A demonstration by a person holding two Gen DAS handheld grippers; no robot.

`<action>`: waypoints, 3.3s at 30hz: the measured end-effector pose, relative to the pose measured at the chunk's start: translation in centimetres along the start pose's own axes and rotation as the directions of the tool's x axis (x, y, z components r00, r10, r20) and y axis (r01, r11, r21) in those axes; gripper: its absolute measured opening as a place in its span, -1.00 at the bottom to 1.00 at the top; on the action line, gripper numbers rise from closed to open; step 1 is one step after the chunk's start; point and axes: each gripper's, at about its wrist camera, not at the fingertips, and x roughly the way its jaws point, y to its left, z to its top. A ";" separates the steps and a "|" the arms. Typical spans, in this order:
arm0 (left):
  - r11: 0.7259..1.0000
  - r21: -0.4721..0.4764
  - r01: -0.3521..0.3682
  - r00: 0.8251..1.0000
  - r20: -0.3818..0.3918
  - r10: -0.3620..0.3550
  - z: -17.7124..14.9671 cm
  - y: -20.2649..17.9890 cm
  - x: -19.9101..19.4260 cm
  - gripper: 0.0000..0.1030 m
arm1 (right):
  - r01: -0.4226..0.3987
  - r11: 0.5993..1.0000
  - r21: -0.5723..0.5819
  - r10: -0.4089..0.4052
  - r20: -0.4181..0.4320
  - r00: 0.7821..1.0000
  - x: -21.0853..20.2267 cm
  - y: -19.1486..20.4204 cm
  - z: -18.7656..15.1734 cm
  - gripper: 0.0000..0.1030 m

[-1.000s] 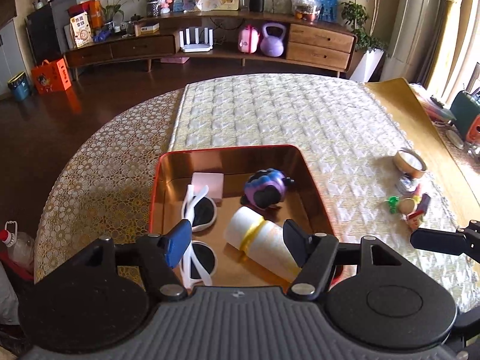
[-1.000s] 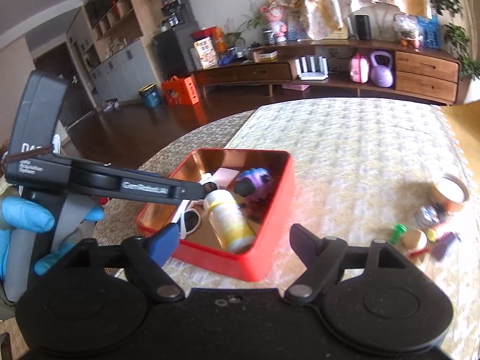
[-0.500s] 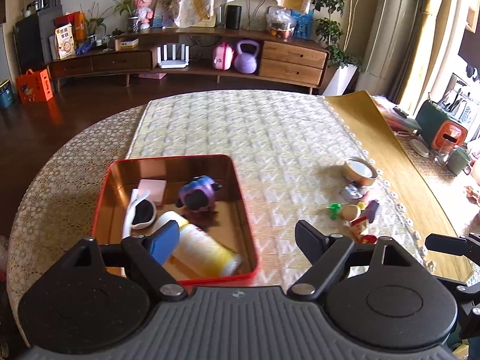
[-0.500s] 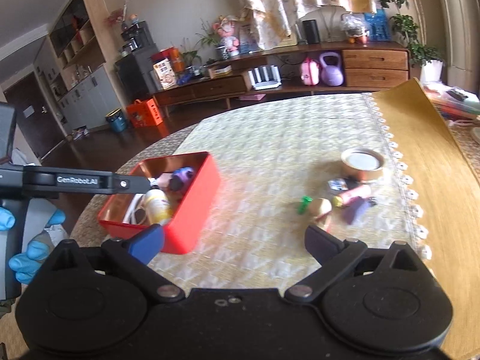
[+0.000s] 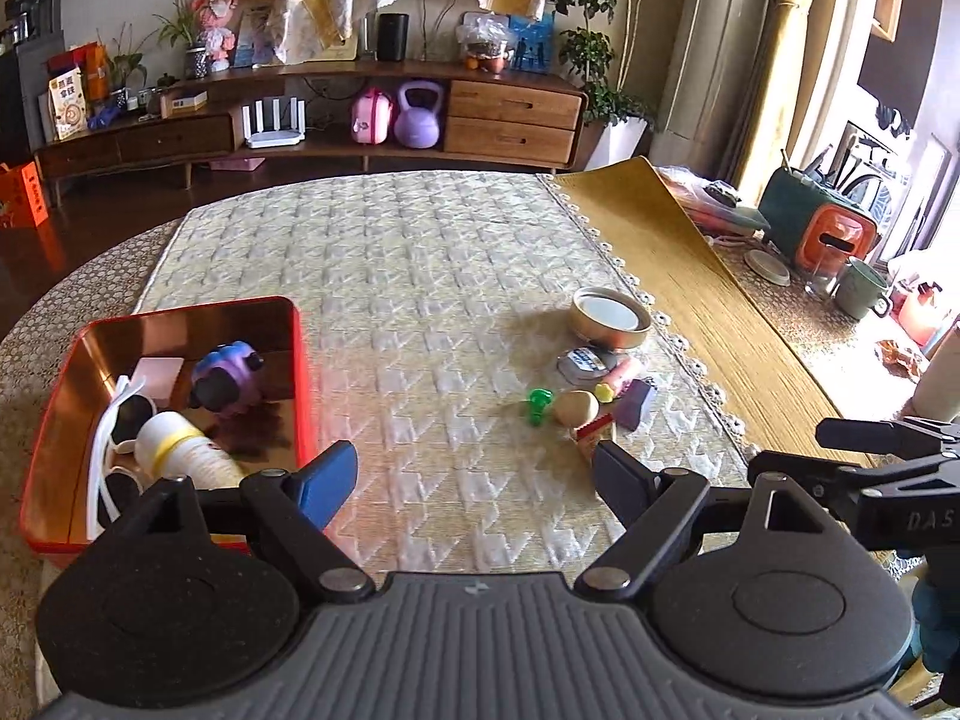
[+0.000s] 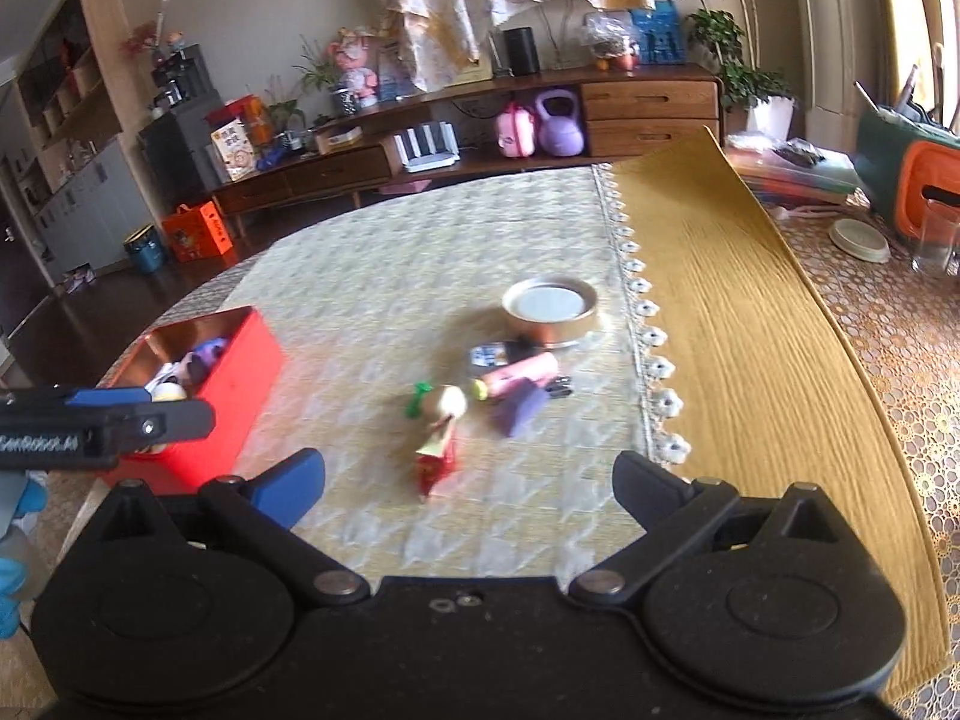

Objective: Organize rigid objects
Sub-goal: 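Move both grippers out of the tin toward the loose items on the table, then grasp the red sachet with the left gripper while the right gripper grasps the purple block, then carry the red sachet and purple block with both grippers toward the red tin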

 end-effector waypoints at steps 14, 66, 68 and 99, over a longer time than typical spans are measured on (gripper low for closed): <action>0.997 0.036 0.069 0.997 -0.041 -0.068 -1.5 -5.4 6.1 0.66 | 0.031 1.000 -0.002 -0.031 -0.045 0.998 5.0 -3.1 1.8 0.89; 0.992 0.114 0.047 0.996 -0.075 -0.038 -2.1 -5.8 11.3 -0.54 | 0.048 0.998 -0.048 -0.053 -0.104 0.993 10.5 -1.7 1.8 -0.73; 0.993 0.107 0.047 0.996 -0.075 -0.039 -2.0 -5.5 10.9 -0.54 | 0.032 0.997 -0.064 -0.039 -0.111 0.993 10.3 -1.6 1.7 -0.73; 0.998 0.043 0.038 0.998 -0.057 -0.036 -1.1 -2.3 5.5 -0.54 | 0.001 0.994 -0.105 -0.009 -0.077 0.997 6.5 2.6 2.2 -0.61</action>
